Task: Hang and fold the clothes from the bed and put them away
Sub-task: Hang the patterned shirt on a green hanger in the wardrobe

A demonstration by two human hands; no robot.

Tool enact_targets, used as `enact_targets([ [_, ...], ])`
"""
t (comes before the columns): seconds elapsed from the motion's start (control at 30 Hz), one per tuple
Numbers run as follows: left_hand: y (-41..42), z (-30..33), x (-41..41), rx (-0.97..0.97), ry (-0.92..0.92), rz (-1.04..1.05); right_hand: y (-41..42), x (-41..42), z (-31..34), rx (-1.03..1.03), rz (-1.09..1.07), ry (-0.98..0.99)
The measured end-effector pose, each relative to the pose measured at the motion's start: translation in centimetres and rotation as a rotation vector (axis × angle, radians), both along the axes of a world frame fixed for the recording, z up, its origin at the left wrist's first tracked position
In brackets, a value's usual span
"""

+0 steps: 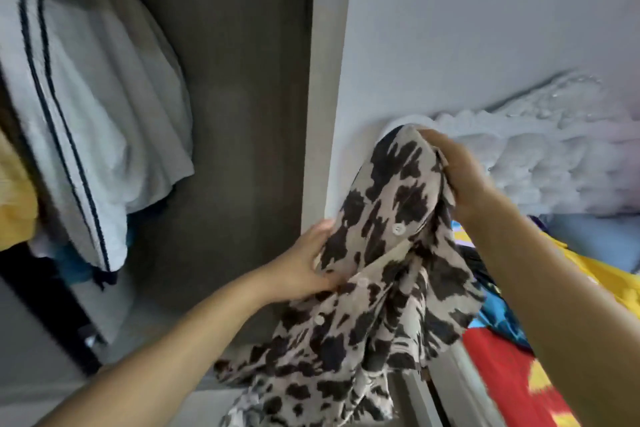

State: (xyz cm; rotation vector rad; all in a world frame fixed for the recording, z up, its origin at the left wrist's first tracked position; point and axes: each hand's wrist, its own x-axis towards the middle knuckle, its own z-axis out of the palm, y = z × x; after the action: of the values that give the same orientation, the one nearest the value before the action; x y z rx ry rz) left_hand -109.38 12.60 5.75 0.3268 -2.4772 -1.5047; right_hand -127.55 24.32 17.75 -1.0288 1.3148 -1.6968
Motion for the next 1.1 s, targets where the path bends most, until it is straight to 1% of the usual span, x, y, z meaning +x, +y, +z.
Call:
enact_targets([
  [0.07,-0.1,-0.6,-0.5,0.028,-0.113,-0.027,-0.3,-0.2,1.5,-0.049,-0.041,-0.003],
  [0.13,-1.0,-1.1,-0.3,0.064,-0.176,0.030,-0.1,-1.2,2.6,-0.086,-0.130,-0.035],
  [0.2,-2.3,-1.6,0.4,0.193,-0.150,0.135,0.4,-3.2,2.9,-0.108,-0.239,-0.112],
  [0.27,-3.0,-1.3,1.1,0.351,-0.079,0.221,1.2,-5.9,2.5,-0.117,-0.344,-0.141],
  [0.33,-3.5,-0.1,1.5,0.380,-0.047,0.274,1.8,-8.1,1.5,-0.146,-0.475,-0.142],
  [0.4,-3.8,1.6,1.7,0.375,-0.042,0.288,2.2,-9.7,0.0,-0.138,-0.649,-0.050],
  [0.47,-3.7,3.6,1.6,0.455,-0.022,0.282,2.4,-11.2,-2.0,-0.006,-0.806,0.141],
  [0.5,-3.5,4.5,1.4,0.503,0.004,0.289,2.4,-11.6,-3.0,0.091,-0.843,0.236],
  [0.57,-3.1,6.0,0.9,0.598,0.060,0.301,2.0,-11.6,-5.0,0.259,-0.792,0.343],
  [0.63,-2.4,7.6,0.2,0.695,0.088,0.335,1.3,-9.9,-6.0,0.375,-0.645,0.473],
  [0.67,-2.1,8.1,-0.2,0.752,0.087,0.374,0.9,-8.6,-6.2,0.386,-0.540,0.541],
  [0.7,-1.8,8.5,-0.6,0.816,0.091,0.423,0.7,-7.1,-6.1,0.366,-0.392,0.570],
  [0.73,-1.7,8.8,-1.0,0.875,0.105,0.464,0.7,-5.2,-5.8,0.352,-0.200,0.580],
  [0.77,-1.5,9.1,-1.4,0.935,0.128,0.482,0.9,-3.4,-5.4,0.371,0.020,0.629],
  [0.8,-1.4,9.1,-1.7,0.981,0.152,0.494,1.1,-1.7,-5.2,0.428,0.234,0.746],
  [0.83,-1.2,9.3,-2.0,1.022,0.171,0.499,1.2,0.0,-5.0,0.475,0.375,0.875],
  [0.87,-1.0,9.4,-2.1,1.050,0.170,0.499,1.1,1.2,-5.2,0.453,0.407,0.984],
  [0.9,-0.8,9.5,-2.1,1.078,0.159,0.479,0.8,2.3,-5.2,0.369,0.340,1.018],
  [1.0,-0.7,9.6,-1.8,1.080,0.138,0.431,-0.1,4.9,-3.8,0.010,-0.054,0.835],
  [1.03,-0.6,9.8,-1.6,1.079,0.122,0.412,-0.3,5.2,-3.1,-0.056,-0.174,0.840],
  [1.07,-0.5,10.0,-1.4,1.087,0.097,0.398,-0.6,5.5,-2.5,-0.094,-0.251,0.914],
  [1.1,-0.3,10.3,-1.1,1.099,0.077,0.374,-0.7,5.8,-1.7,-0.132,-0.277,1.038],
])
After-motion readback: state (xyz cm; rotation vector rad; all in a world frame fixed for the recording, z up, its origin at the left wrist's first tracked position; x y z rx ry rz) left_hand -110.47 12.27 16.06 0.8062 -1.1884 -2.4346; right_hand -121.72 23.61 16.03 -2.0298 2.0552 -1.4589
